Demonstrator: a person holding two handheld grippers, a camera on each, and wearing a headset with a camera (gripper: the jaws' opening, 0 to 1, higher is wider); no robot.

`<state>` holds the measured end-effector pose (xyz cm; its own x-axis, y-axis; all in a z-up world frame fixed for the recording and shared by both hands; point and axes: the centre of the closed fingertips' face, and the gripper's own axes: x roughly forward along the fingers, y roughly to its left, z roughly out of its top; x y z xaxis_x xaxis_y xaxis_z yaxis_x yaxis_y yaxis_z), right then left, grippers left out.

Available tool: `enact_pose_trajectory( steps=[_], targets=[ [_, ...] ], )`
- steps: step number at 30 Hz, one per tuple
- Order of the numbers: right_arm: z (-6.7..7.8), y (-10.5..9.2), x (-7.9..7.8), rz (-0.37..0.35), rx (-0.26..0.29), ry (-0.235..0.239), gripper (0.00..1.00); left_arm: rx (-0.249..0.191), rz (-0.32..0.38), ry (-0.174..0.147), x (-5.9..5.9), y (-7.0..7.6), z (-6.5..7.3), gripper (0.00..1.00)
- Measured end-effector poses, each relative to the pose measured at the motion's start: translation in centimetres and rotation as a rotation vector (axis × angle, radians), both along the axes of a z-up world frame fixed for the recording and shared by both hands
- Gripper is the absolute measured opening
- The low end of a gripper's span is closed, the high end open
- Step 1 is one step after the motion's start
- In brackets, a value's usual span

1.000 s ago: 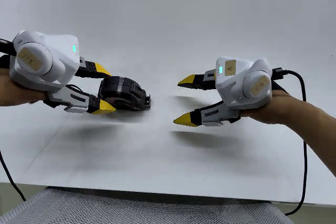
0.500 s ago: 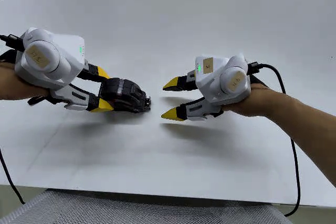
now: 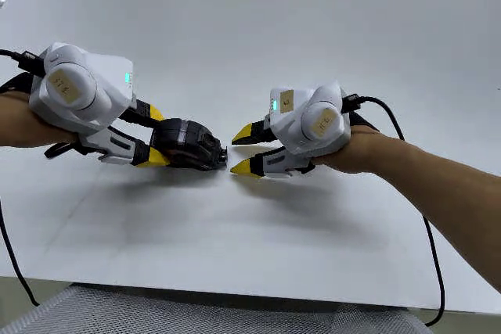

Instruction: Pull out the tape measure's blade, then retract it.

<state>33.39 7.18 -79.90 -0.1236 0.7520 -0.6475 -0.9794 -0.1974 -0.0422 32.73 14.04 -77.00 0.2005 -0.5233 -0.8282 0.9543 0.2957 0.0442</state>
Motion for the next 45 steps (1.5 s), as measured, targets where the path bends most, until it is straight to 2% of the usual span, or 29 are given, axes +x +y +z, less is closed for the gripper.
enact_pose_trajectory(
  steps=[8,16,27,39,45],
  targets=[
    [-0.1,0.9,-0.1,0.001,0.002,0.007,0.17,-0.009,-0.006,-0.003,0.0,0.0,-0.1,0.25],
    [-0.4,1.2,-0.4,0.015,-0.023,0.005,0.12,-0.017,-0.009,0.001,0.0,0.0,-0.1,0.24],
    [-0.5,1.1,-0.4,-0.031,-0.026,0.031,0.09,-0.03,0.013,0.013,0.1,0.0,-0.2,0.24],
    [-0.5,0.9,-0.3,0.001,-0.033,-0.005,0.07,-0.034,0.02,0.021,0.1,0.0,-0.2,0.24],
    [-0.5,0.9,-0.3,0.005,-0.037,-0.007,0.07,-0.034,0.023,0.024,0.0,0.0,-0.2,0.24]
  ],
)
